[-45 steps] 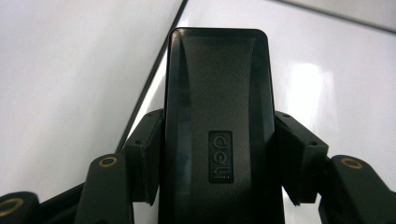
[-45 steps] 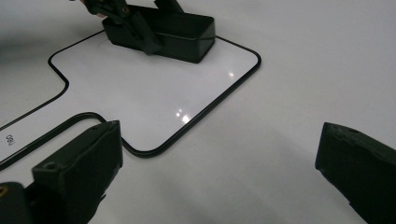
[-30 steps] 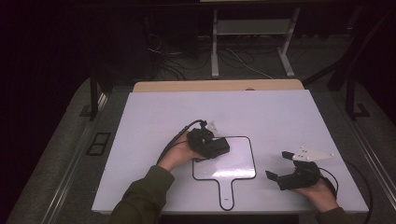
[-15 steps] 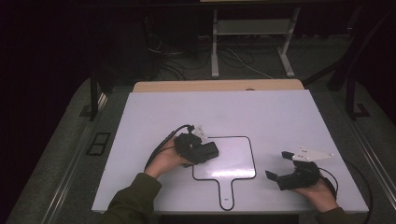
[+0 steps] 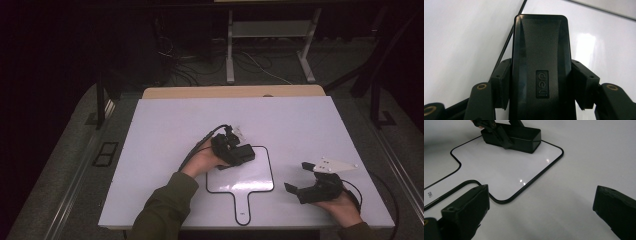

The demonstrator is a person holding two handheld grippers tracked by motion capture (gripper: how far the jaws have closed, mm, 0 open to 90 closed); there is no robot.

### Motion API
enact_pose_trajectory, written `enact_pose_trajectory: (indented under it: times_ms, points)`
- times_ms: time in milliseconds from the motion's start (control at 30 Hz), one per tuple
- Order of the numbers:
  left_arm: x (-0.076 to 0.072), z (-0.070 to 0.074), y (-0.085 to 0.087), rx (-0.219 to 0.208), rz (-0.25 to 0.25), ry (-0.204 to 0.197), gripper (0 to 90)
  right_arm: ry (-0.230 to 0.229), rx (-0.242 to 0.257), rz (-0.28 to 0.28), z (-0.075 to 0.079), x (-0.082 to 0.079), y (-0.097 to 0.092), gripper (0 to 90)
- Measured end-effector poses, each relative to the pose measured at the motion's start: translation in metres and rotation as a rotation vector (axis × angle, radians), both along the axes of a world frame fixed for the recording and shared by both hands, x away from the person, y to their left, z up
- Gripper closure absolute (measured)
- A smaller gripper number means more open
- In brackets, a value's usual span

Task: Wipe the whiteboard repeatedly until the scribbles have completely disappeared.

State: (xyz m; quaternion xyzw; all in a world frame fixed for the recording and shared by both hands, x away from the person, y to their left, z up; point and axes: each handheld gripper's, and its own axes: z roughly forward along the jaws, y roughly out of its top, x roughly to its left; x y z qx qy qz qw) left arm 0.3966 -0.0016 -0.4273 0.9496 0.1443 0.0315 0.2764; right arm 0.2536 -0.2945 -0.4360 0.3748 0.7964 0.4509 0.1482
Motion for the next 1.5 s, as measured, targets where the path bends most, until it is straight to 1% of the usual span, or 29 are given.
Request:
enact_pose_trajectory:
  times_ms: [67,133,167,200,233,267,367,433,600,733,800,867,933,1033,1067,1100,1200,1267,1300,1367,1400,1467,1500]
  points:
    - [0.001,0.000,0.002,0.001,-0.009,0.000,39.5,0.002,0.002,-0.001,0.000,0.000,0.000,0.0]
    - [-0.001,0.000,0.008,0.000,-0.001,0.005,39.5,0.001,0.001,-0.002,0.000,0.000,-0.001,0.0]
    - [0.000,0.001,0.010,0.010,-0.006,0.004,39.5,0.001,0.001,-0.002,0.000,0.000,-0.001,0.0]
    - [-0.001,0.001,0.014,0.009,0.001,0.005,39.5,0.001,0.001,-0.003,0.000,0.000,-0.001,0.0]
    - [-0.003,0.001,0.019,0.003,0.017,0.012,39.5,0.001,0.001,-0.003,0.000,0.000,-0.001,0.0]
    - [-0.003,0.001,0.022,0.008,0.017,0.010,39.5,0.001,0.002,-0.002,0.000,0.000,0.000,0.0]
    - [-0.006,0.001,0.038,0.000,0.040,0.021,39.5,0.000,-0.001,-0.001,0.000,0.000,0.000,0.0]
    - [-0.009,0.001,0.049,0.004,0.056,0.023,39.5,0.000,-0.002,-0.001,0.000,0.000,0.001,0.0]
    - [-0.020,0.001,0.067,0.006,0.065,0.021,39.5,0.000,-0.002,-0.001,0.000,0.000,0.001,0.0]
    - [-0.033,0.002,0.073,0.012,0.056,0.019,39.5,0.000,0.000,-0.002,-0.001,0.001,0.000,0.0]
    - [-0.043,0.002,0.072,0.015,0.038,0.012,39.5,0.001,-0.002,-0.002,0.000,0.000,0.001,0.0]
    - [-0.051,0.002,0.072,0.009,0.027,0.014,39.5,0.002,-0.003,-0.001,0.000,0.000,0.001,0.0]
    - [-0.054,0.002,0.073,0.013,0.015,0.008,39.5,0.002,-0.003,-0.001,0.000,0.000,0.002,0.0]
    - [-0.047,0.001,0.073,-0.001,0.033,0.019,39.5,0.004,-0.002,-0.002,0.000,0.000,0.002,0.0]
    - [-0.043,0.001,0.073,0.005,0.035,0.017,39.5,0.005,-0.003,-0.002,0.000,0.000,0.002,0.0]
    - [-0.035,0.001,0.073,0.000,0.053,0.019,39.5,0.005,-0.003,-0.002,0.000,0.000,0.002,0.0]
    - [-0.017,0.001,0.070,0.013,0.076,0.017,39.5,0.003,-0.004,0.001,0.000,0.000,0.002,0.0]
    - [-0.007,0.002,0.069,0.017,0.091,0.016,39.5,0.004,-0.003,-0.001,0.000,0.000,0.002,0.0]
    - [-0.005,0.002,0.069,0.014,0.097,0.020,39.5,0.000,-0.001,-0.003,-0.001,0.000,0.001,0.0]
    - [-0.004,0.001,0.070,0.008,0.103,0.022,39.5,0.003,0.002,-0.005,-0.001,0.000,0.000,0.0]
    - [-0.005,0.001,0.070,0.013,0.101,0.017,39.5,0.005,0.001,-0.005,-0.001,0.000,0.000,0.0]
    - [-0.013,0.002,0.070,0.019,0.088,0.013,39.5,0.005,0.002,-0.007,-0.001,0.001,-0.001,0.0]
    - [-0.018,0.001,0.070,0.014,0.085,0.012,39.5,0.006,0.003,-0.007,-0.001,0.001,-0.001,0.0]
